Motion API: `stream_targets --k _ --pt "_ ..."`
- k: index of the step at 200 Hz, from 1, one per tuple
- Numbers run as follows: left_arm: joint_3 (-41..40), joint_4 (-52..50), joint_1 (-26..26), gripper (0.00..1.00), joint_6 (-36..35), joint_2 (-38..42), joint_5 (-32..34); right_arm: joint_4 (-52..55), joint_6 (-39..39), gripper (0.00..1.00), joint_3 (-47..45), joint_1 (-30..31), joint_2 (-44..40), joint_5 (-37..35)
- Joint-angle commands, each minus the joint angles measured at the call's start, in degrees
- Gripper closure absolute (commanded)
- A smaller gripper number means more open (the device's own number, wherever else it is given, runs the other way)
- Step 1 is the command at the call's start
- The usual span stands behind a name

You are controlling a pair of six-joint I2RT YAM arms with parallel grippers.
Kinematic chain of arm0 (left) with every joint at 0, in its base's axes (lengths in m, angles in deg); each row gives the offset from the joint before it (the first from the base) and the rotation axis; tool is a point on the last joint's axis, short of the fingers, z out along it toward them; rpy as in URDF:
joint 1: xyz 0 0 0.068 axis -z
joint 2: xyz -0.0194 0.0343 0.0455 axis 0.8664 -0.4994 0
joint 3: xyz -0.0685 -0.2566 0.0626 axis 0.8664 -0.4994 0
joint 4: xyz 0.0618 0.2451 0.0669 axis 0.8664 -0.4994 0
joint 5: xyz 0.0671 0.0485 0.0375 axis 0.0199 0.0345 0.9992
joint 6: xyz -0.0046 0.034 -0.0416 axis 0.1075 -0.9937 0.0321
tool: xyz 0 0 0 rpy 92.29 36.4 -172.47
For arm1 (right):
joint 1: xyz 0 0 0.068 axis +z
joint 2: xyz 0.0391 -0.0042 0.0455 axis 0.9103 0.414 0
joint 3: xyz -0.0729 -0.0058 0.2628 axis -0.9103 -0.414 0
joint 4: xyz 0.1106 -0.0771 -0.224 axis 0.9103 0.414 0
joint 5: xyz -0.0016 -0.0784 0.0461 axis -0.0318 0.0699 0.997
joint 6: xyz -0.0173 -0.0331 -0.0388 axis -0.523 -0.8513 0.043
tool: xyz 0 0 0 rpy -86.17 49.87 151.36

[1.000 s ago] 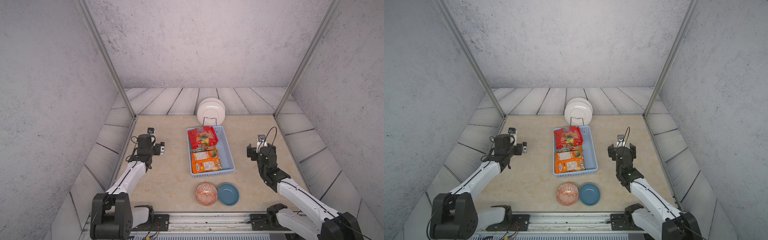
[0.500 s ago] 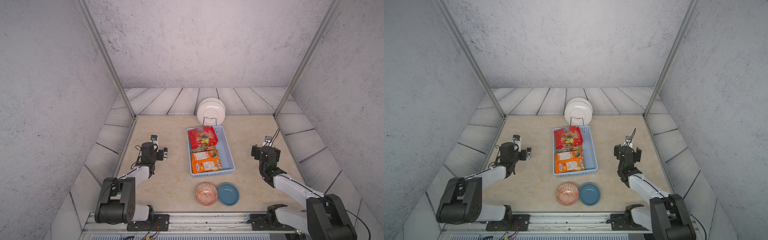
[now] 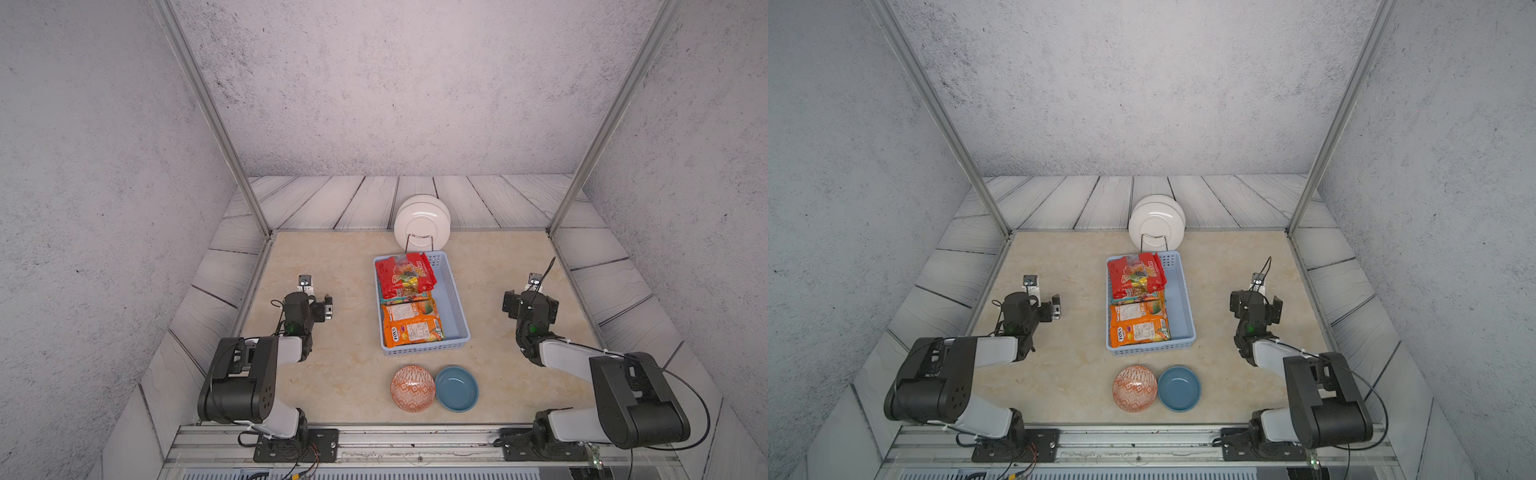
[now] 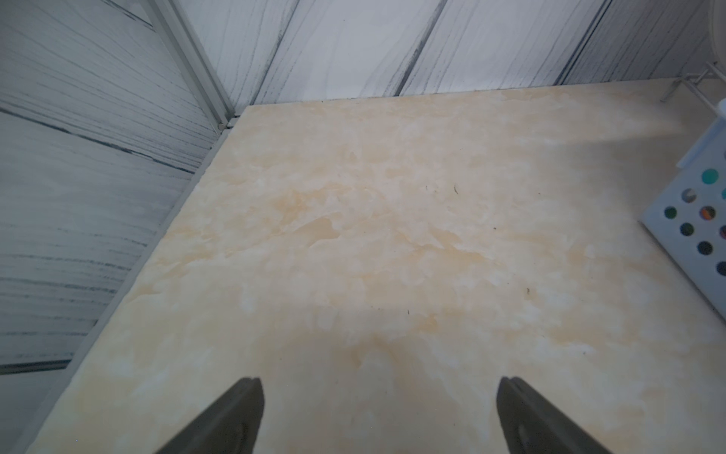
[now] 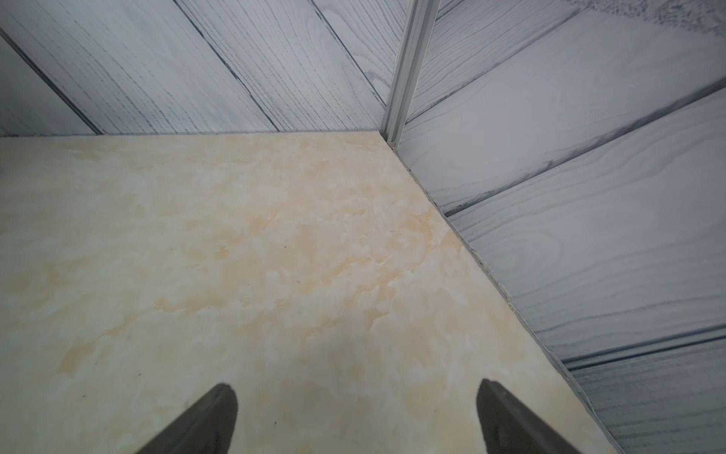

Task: Put the candies in the basket
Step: Reset both arms

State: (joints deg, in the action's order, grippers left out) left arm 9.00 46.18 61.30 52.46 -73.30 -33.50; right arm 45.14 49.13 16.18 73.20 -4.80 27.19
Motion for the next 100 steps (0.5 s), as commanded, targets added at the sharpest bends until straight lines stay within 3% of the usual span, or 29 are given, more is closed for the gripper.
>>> stream_targets --k 1,35,69,87,100 --pt "1.4 1.8 -0.4 0.01 0.7 -0.2 1.9 -4.2 -0.8 0.01 0.7 -0.3 2.4 1.0" --pt "2.6 0.1 -0.5 0.01 1.7 -0.5 3.5 -13.3 -2.7 0.01 -0.5 -0.6 7.5 3.6" --pt "2.4 0.3 -0.4 0.01 2.1 -0.5 4.7 -10.4 -1.4 0.01 -0.2 -2.5 8.2 8.7" --pt "2.4 0.3 -0.4 0.01 2.1 -0.5 4.7 -17.0 -1.2 0.01 -1.4 -3.3 10.8 8.8" --pt "2.4 0.3 -0.4 0.01 2.0 -0.5 4.7 -15.0 -0.8 0.01 -0.9 -3.6 10.2 9.2"
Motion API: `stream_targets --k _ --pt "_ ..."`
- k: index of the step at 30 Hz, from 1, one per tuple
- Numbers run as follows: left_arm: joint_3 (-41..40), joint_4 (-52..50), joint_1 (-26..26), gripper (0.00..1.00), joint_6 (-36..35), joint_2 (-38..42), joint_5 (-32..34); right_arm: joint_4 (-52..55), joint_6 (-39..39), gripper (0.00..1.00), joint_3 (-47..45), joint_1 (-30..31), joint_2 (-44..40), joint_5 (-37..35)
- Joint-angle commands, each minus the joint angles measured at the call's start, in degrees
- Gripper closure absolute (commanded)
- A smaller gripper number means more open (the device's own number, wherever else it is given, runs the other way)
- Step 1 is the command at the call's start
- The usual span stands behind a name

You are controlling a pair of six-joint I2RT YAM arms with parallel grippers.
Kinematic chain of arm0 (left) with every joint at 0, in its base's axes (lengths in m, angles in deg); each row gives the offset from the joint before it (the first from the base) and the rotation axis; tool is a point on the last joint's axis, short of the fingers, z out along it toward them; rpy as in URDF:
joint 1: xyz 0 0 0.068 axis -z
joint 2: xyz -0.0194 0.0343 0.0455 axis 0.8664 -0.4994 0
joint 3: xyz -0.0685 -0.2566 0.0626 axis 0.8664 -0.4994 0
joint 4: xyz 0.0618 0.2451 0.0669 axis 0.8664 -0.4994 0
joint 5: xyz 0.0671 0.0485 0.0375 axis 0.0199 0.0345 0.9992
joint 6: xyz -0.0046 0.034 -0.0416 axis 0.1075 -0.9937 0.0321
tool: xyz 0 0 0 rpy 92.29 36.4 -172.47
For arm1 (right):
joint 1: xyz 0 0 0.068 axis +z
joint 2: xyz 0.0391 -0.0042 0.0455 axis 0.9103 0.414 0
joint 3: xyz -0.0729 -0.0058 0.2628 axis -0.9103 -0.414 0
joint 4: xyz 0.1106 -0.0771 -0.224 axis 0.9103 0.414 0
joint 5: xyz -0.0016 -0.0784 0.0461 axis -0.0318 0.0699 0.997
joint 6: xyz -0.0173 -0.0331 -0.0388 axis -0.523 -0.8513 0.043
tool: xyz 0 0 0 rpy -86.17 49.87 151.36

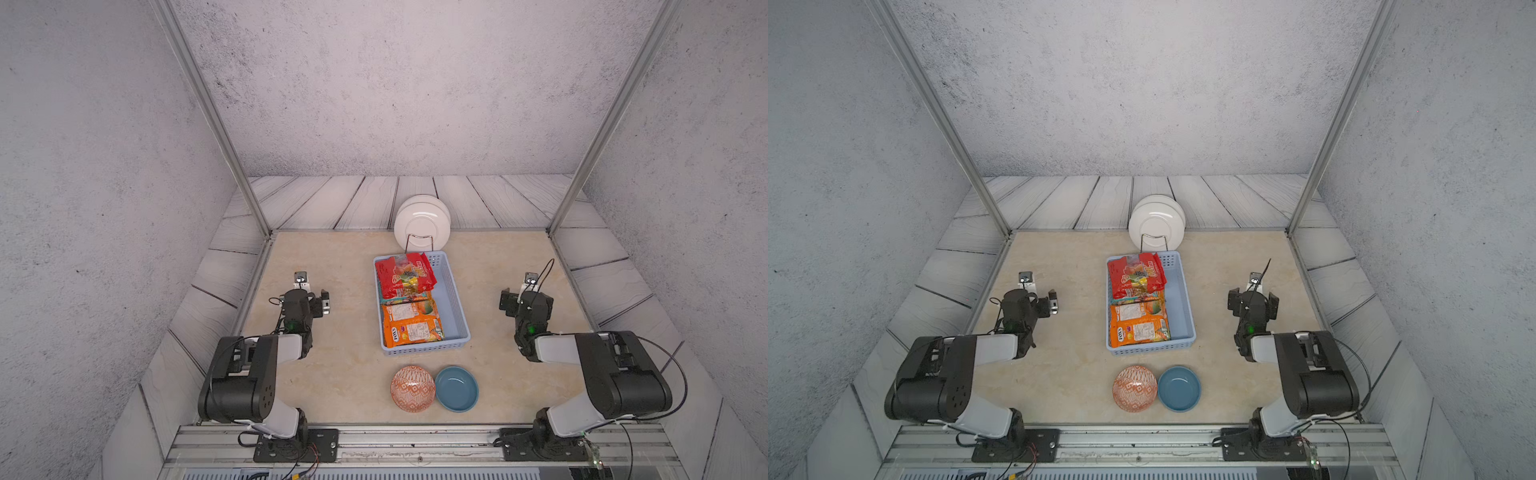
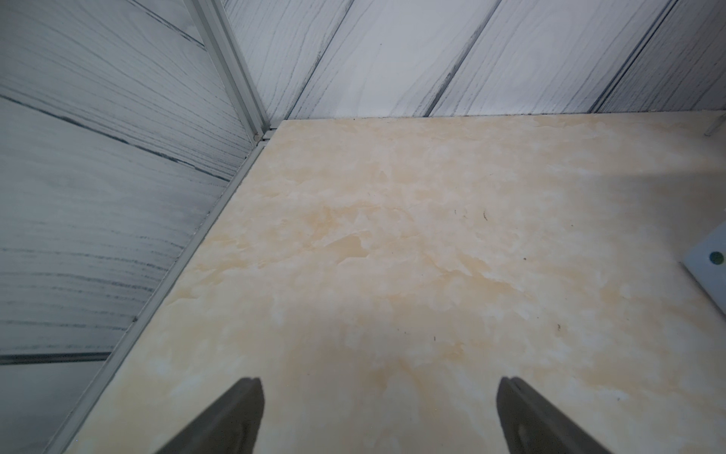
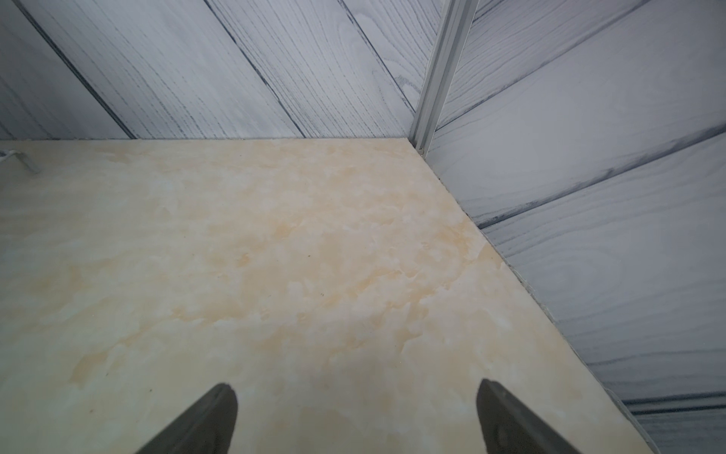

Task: Put the candies in the basket
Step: Reset both arms

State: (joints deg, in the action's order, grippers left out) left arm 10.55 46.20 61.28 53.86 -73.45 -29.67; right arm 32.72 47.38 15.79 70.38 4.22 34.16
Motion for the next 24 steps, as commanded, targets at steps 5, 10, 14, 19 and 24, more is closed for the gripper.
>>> stream_targets --k 5,10,14,19,24 --pt "0.8 0.4 -0.4 0.01 0.7 -0.2 1.0 -2.8 1.0 0.01 -0.6 -0.9 1.2 2.4" --pt "0.8 0.4 -0.3 0.01 0.7 -0.3 1.0 -3.1 0.9 0.01 -0.7 -0.9 1.2 2.5" --pt "0.8 0.4 -0.3 0.01 0.6 -0.3 0.9 -3.1 0.9 0.01 -0.6 -0.9 1.2 2.5" --pt "0.8 0.2 -0.3 0.01 0.7 -0.4 1.1 -3.1 0.8 0.01 -0.7 -0.9 1.2 2.5" --pt "0.8 0.4 -0.3 0.01 0.6 -0.4 1.2 -9.4 -1.3 0.01 -4.7 -0.9 0.4 7.1"
